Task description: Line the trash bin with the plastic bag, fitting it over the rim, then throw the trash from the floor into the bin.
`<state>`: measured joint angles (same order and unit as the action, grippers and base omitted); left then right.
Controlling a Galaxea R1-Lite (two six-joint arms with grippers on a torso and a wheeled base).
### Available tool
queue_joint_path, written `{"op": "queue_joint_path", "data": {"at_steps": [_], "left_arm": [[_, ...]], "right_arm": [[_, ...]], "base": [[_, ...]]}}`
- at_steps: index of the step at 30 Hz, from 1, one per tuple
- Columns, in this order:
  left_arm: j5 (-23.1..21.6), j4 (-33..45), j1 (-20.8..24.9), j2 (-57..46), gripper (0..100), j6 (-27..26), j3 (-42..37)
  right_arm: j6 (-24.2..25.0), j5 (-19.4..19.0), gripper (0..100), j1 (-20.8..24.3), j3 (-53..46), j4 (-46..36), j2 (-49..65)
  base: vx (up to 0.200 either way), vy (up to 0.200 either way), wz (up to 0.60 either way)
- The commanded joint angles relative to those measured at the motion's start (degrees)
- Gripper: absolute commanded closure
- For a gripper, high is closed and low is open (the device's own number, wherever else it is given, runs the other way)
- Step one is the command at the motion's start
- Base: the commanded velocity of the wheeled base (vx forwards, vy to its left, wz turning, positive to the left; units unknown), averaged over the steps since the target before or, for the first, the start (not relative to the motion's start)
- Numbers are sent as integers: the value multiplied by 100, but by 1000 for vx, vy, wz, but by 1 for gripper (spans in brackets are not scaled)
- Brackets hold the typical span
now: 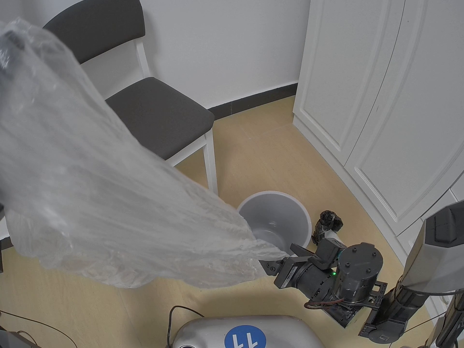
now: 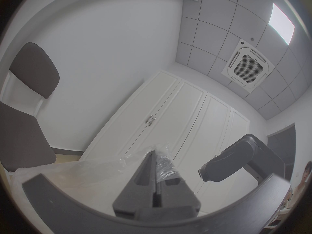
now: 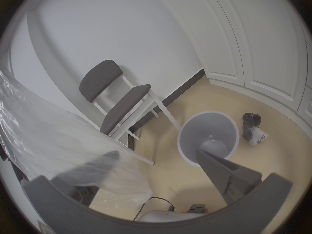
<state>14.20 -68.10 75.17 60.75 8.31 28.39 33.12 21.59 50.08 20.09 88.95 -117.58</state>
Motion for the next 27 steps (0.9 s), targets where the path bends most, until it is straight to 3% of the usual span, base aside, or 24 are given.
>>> {"op": "queue_joint_path", "data": {"at_steps": [1,15,16,27], "left_arm": [[4,-2,-2,7,100,4,0],[4,-2,-2,25,100,12,-18],[4,-2,-2,25,100,12,-18],[-5,16,-11,227,100,311,-97]], "right_arm": [[1,21,0,-42,12,105,-143],[-87,126,0,-60,56,105,-187],[-95,126,100,-60,56,105,-169],[-324,117,100,2,-67,105,525]], "base": [[0,0,0],[0,0,0],[0,0,0],[0,0,0]]}}
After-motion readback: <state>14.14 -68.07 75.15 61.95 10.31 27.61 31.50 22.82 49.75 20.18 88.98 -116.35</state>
